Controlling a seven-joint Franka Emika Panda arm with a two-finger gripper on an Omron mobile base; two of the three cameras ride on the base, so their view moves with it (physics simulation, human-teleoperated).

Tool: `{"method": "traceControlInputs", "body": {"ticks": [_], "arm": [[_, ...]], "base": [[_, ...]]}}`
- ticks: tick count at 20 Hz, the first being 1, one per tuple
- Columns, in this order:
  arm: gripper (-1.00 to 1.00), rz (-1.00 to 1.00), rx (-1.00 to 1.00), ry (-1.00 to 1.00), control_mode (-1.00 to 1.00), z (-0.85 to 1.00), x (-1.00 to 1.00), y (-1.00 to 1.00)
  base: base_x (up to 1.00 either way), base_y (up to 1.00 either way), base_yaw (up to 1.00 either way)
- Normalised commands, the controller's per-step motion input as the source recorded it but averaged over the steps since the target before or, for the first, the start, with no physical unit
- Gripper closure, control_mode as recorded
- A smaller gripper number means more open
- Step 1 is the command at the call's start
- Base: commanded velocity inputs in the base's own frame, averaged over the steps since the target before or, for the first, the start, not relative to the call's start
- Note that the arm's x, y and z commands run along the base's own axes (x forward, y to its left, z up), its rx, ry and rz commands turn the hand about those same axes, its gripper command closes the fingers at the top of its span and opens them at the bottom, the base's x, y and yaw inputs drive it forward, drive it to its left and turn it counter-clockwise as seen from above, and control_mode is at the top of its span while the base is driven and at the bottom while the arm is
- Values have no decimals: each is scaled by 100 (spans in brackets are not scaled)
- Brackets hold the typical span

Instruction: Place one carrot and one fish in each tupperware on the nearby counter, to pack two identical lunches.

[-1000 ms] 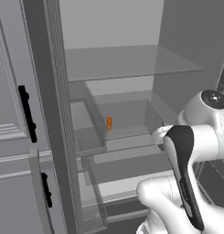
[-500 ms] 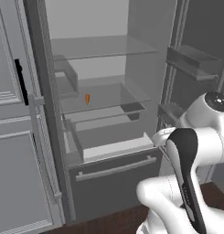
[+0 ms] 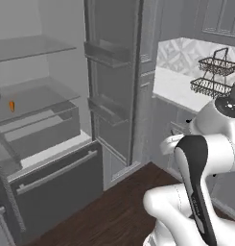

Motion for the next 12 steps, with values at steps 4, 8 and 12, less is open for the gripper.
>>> {"method": "traceControlInputs", "body": {"ticks": [4, 8, 12], "arm": [[100, 0, 0, 0, 100, 0, 0, 0], [100, 0, 0, 0, 100, 0, 0, 0], [100, 0, 0, 0, 100, 0, 0, 0]], "base": [[-10, -58, -77], [3, -52, -87], [6, -82, -78]]}}
